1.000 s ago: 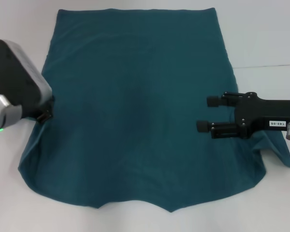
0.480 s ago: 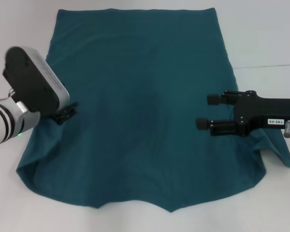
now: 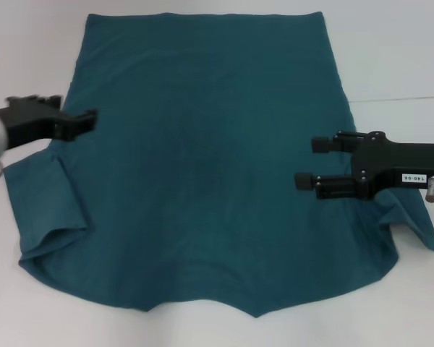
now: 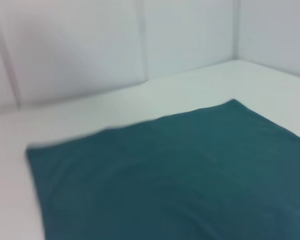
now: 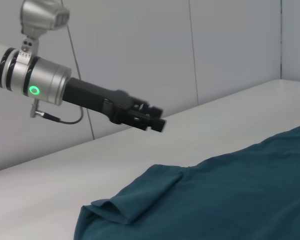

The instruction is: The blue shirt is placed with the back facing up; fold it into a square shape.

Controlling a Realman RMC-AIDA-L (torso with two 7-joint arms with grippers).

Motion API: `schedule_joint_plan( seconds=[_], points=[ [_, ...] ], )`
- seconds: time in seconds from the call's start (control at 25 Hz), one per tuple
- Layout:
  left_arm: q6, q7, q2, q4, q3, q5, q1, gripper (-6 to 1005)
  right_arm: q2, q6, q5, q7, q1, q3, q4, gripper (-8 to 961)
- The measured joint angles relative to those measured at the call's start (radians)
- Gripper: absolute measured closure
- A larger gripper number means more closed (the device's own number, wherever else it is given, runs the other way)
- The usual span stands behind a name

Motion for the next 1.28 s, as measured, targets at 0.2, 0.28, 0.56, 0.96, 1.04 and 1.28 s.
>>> schedule_joint_plan(
  seconds=[0.2,0.28,0.56,0.96,1.04,1.28],
  points=[
    [0.156,-0.090,0.020,-0.137,-0.269,0.057,-0.100,353,0.001,0.000,0.000,-0.005,0.004,0.001,0.000,44],
    [0.172,-0.125,0.060,-0.251,-0.343,0.096,-0.144,353,0.003,0.000,0.001,-0.007,0.004,0.001,0.000,44],
    [0.068,-0.140,0.119,-0.455,-0.380,0.104,-0.193,353,0.006,0.000,0.001,-0.015,0.005,-0.005,0.000,44],
    [-0.088,-0.170,0.129,-0.620,-0.384,0.120,-0.270,354,0.007,-0.001,0.001,-0.017,0.022,-0.011,0.011,44],
    [-0.130,-0.170,0.127,-0.648,-0.382,0.121,-0.278,354,0.007,-0.002,0.001,-0.018,0.022,-0.013,0.013,44],
    [-0.228,-0.162,0.122,-0.723,-0.371,0.140,-0.286,354,0.007,-0.003,0.001,-0.024,0.025,-0.014,0.025,44]
  ],
)
